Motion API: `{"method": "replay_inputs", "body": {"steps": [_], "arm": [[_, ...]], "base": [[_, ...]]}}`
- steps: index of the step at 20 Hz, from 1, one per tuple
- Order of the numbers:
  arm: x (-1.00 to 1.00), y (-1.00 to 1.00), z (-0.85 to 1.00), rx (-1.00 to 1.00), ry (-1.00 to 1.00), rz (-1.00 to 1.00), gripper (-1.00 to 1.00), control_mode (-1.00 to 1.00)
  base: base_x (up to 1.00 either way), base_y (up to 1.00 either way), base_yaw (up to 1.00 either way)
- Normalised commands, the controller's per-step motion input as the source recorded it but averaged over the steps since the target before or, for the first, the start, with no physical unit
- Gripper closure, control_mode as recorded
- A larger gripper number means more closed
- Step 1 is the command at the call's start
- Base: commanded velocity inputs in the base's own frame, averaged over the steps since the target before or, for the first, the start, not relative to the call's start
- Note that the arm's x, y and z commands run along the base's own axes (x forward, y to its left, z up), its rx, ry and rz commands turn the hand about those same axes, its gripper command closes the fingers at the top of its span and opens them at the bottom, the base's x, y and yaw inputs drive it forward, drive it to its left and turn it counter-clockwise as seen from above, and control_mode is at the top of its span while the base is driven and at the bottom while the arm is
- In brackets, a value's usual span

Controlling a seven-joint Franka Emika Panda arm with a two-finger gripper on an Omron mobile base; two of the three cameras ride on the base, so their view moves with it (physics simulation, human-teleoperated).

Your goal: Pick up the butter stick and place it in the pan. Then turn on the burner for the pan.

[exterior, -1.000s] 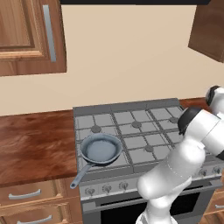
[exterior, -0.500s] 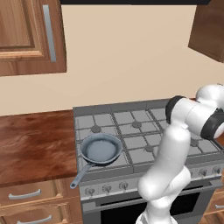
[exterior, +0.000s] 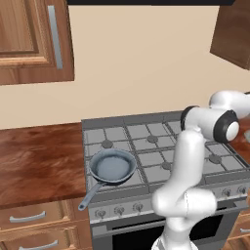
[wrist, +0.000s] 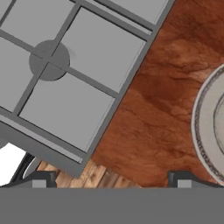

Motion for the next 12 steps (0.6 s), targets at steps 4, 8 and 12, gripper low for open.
{"method": "replay_inputs", "body": {"steps": [4,8,12], "arm": [[0.17,-0.33,0.00,0.05,0.00,0.02,-1.00,-1.00],[0.21,-0.23,0.00,0.00,0.00,0.03,-1.00,-1.00],[0.27,-0.21,0.00,0.00,0.00,0.03,-1.00,-1.00]], "base": [[0.00,0.00,0.00],[0.00,0.00,0.00],[0.00,0.00,0.00]]}}
